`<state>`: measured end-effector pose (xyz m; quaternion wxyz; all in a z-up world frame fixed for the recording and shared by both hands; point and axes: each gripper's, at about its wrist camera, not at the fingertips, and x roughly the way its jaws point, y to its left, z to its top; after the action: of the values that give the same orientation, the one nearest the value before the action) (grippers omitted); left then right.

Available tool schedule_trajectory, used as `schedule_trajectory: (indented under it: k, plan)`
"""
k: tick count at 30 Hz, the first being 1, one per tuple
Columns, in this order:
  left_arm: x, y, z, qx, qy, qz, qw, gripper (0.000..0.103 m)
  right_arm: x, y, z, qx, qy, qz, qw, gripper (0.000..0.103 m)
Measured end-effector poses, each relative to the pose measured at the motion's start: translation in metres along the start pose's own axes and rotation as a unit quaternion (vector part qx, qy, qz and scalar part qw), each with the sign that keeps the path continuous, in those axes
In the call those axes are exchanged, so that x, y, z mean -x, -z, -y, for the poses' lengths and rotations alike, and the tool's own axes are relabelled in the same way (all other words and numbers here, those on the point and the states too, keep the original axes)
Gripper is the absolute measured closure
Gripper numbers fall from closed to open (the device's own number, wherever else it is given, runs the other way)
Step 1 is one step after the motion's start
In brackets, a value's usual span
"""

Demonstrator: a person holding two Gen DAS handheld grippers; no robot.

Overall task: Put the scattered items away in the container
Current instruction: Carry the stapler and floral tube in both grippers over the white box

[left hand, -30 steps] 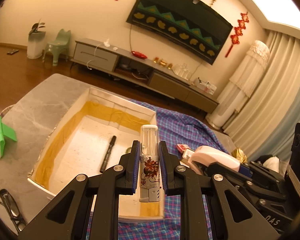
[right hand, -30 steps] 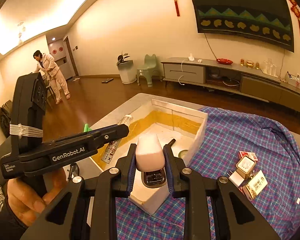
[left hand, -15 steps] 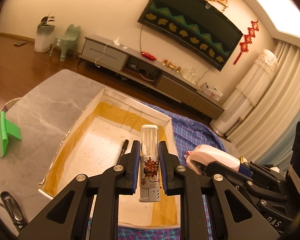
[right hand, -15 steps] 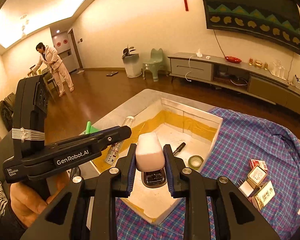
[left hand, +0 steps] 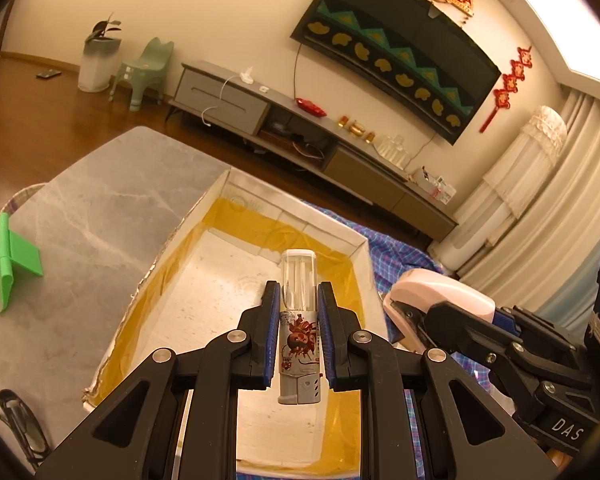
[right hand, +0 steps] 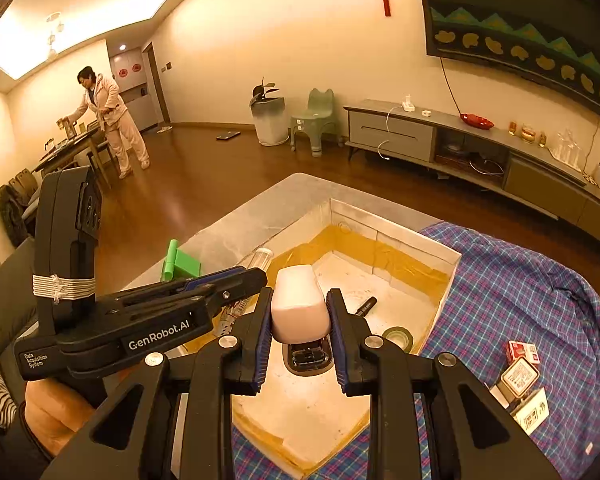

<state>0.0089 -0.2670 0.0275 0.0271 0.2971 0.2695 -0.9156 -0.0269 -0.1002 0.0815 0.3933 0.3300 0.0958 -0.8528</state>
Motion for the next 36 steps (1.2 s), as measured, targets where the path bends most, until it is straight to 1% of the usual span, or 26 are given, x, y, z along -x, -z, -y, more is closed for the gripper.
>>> schedule_trajectory:
  k: [6,20,29,36]
  plan:
    - [-0.006,-0.001,-0.005,0.004,-0.001,-0.005,1.0,0.084,-0.026,-0.004,0.01,-0.015,-0.007,-0.018,1.0,0.076]
    - [-0.009,-0.011,-0.024,0.026,-0.005,-0.003,0.9997,0.084,-0.071,-0.021,0.012,-0.014,-0.021,-0.035,0.999,0.076]
    - [-0.015,-0.013,-0.029,0.03,-0.019,-0.012,0.9993,0.084,-0.085,-0.028,0.024,-0.022,-0.017,-0.049,0.998,0.076]
    - [-0.018,-0.015,-0.028,0.014,-0.04,-0.014,0.999,0.084,-0.095,-0.034,0.037,-0.03,-0.008,-0.066,0.997,0.075]
